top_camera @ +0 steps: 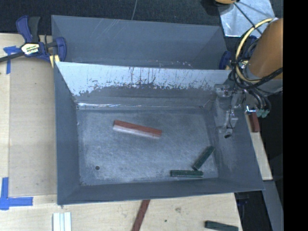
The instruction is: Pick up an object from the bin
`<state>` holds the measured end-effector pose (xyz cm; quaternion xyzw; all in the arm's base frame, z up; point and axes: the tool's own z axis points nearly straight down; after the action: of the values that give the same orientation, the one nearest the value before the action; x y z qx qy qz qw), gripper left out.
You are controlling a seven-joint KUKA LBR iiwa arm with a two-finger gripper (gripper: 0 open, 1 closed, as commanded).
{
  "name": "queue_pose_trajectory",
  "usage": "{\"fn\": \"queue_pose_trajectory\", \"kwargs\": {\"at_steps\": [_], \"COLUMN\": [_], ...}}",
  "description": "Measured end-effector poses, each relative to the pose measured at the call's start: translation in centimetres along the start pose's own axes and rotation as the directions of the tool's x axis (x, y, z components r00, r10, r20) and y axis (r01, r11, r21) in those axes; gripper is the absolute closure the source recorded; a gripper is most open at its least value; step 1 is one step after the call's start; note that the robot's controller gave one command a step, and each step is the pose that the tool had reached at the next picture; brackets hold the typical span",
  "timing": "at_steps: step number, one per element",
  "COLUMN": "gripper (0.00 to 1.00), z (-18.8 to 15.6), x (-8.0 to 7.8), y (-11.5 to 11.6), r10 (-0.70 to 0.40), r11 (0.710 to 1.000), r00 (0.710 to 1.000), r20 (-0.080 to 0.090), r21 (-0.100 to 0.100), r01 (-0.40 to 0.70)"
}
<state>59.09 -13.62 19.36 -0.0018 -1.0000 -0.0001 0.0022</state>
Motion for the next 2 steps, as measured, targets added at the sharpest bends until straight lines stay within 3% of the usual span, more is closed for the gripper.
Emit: {"fn": "queue_pose_trajectory", "kwargs": {"at_steps": [1, 2], "gripper": [0.00, 0.00], "z": [-0.5, 1.7], "x": [-0.2, 1.9], "y": [0.1, 0.7], "r10": [-0.003, -0.089], "r11": [1.000, 0.996], "r00": [1.000, 0.996], "r20": [0.008, 0.018], "r21": [0.001, 0.005], "r01": [0.003, 0.088]}}
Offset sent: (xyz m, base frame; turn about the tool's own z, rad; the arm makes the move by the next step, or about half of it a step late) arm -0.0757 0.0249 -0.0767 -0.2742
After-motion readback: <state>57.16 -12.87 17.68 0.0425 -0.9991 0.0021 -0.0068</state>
